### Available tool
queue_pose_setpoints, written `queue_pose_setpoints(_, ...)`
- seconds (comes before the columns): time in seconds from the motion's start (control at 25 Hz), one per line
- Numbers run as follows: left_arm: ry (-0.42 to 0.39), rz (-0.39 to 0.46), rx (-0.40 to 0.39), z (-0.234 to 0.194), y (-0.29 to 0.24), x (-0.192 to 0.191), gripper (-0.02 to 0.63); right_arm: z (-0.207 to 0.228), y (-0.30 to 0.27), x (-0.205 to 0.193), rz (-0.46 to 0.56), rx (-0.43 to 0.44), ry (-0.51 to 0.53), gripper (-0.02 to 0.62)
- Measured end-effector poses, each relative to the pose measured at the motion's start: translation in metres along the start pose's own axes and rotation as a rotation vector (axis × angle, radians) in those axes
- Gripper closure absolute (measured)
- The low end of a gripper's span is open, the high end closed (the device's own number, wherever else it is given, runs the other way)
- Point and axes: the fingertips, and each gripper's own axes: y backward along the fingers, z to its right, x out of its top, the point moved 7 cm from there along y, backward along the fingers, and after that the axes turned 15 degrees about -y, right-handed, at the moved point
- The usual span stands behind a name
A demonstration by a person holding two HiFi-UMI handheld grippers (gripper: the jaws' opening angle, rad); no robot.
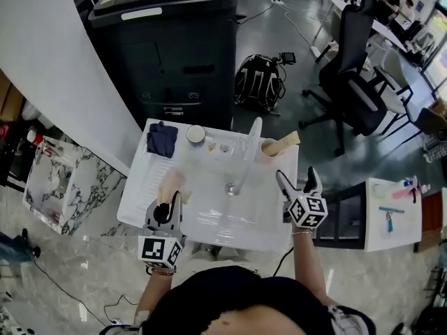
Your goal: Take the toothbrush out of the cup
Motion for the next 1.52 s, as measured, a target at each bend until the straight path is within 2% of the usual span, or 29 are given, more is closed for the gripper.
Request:
queue_pose_setpoints(0.12, 0.002, -0.002, -0.005, -0.004, 0.002, 0.000, 0.565, 0.018, -0.039, 0.001, -0.010, 0.003, -0.093, 0.061)
queue_pose_setpoints(0.32, 0.011, -0.029, 0.017, -0.015, 0.007, -0.001, 0.565, 0.035, -0.092, -0.013, -0.077, -0.011, -0.027, 0.061)
queue_pose_setpoints(0.44, 0.010, -0.039, 0.052, -0.021, 0.012, -0.003, 0.565, 0.047, -0.112, -0.018, -0.082, -0.033, -0.080, 0.071)
queue_pose_setpoints(0.56, 0.019, -0.058, 0.069, -0.027, 0.016, -0.006, 0.565, 0.057, -0.125, -0.020, -0.094, -0.072, -0.080, 0.139)
queue_pose_setpoints(0.72, 0.027, -0.078, 0.090, -0.032, 0.016, -0.007, 0.565, 0.054, -0.138, -0.017, -0.117, -0.064, -0.009, 0.240)
queue_pose_setpoints(0.84, 0.028, -0.082, 0.109, -0.034, 0.019, -0.010, 0.565, 0.044, -0.141, -0.018, -0.144, -0.065, 0.095, 0.391)
queue_pose_setpoints(0.96, 0.026, -0.076, 0.118, -0.035, 0.021, -0.010, 0.565, 0.039, -0.143, -0.018, -0.157, -0.067, 0.130, 0.519)
queue_pose_setpoints(1.2, 0.031, -0.087, 0.138, -0.037, 0.030, -0.013, 0.565, 0.030, -0.144, -0.017, -0.145, -0.016, 0.100, 0.557)
queue_pose_setpoints(1.52, 0.039, -0.075, 0.119, -0.032, 0.031, -0.012, 0.565, 0.017, -0.130, -0.003, -0.117, 0.046, 0.087, 0.561)
